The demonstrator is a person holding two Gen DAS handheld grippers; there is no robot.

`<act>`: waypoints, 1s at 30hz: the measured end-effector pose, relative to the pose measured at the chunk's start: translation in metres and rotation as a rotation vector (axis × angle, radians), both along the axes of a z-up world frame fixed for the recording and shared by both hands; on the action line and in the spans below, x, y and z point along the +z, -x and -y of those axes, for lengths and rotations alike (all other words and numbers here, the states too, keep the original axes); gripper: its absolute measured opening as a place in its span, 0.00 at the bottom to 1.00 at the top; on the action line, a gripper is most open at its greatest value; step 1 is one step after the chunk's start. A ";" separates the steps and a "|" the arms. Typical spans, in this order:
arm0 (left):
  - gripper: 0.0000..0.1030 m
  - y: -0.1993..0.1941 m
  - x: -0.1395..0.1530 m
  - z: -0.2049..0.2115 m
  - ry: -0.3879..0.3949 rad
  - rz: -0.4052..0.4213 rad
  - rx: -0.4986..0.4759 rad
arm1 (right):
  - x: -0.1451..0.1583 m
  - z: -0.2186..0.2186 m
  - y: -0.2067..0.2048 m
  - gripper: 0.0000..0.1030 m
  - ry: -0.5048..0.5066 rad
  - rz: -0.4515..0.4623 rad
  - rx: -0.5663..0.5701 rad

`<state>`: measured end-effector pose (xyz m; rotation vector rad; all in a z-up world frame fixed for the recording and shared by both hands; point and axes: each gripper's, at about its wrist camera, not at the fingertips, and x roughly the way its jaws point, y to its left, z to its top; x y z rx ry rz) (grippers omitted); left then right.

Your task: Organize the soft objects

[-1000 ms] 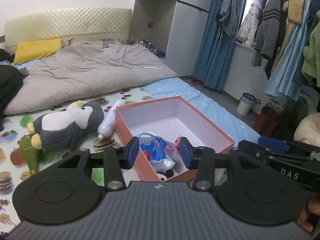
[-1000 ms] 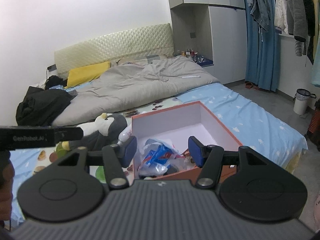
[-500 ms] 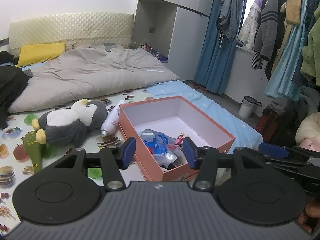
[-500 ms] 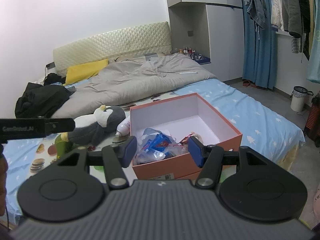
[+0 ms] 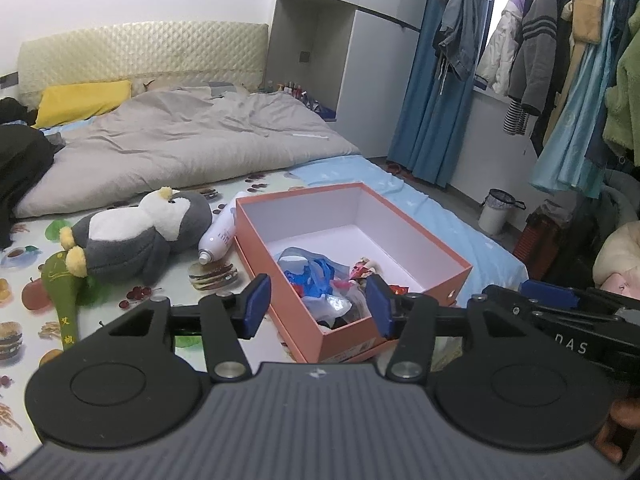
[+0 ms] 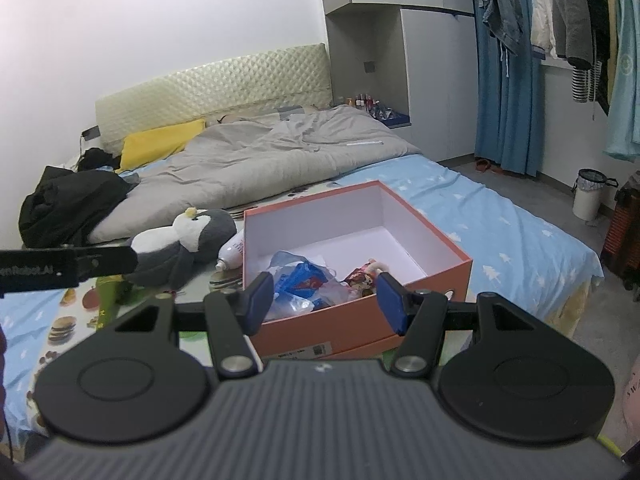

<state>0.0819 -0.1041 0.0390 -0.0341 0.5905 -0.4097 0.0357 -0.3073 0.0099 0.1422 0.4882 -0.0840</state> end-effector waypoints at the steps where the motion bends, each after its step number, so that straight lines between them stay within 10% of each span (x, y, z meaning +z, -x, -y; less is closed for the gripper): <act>1: 0.65 0.000 -0.001 -0.001 0.003 -0.001 0.001 | 0.000 -0.001 0.000 0.58 0.005 -0.003 -0.002; 5: 0.95 -0.001 -0.003 -0.003 0.014 0.001 0.003 | 0.000 0.000 -0.002 0.90 0.031 0.002 -0.019; 30: 1.00 -0.001 -0.015 -0.014 -0.029 -0.030 0.081 | -0.012 -0.002 -0.006 0.91 -0.002 -0.036 -0.009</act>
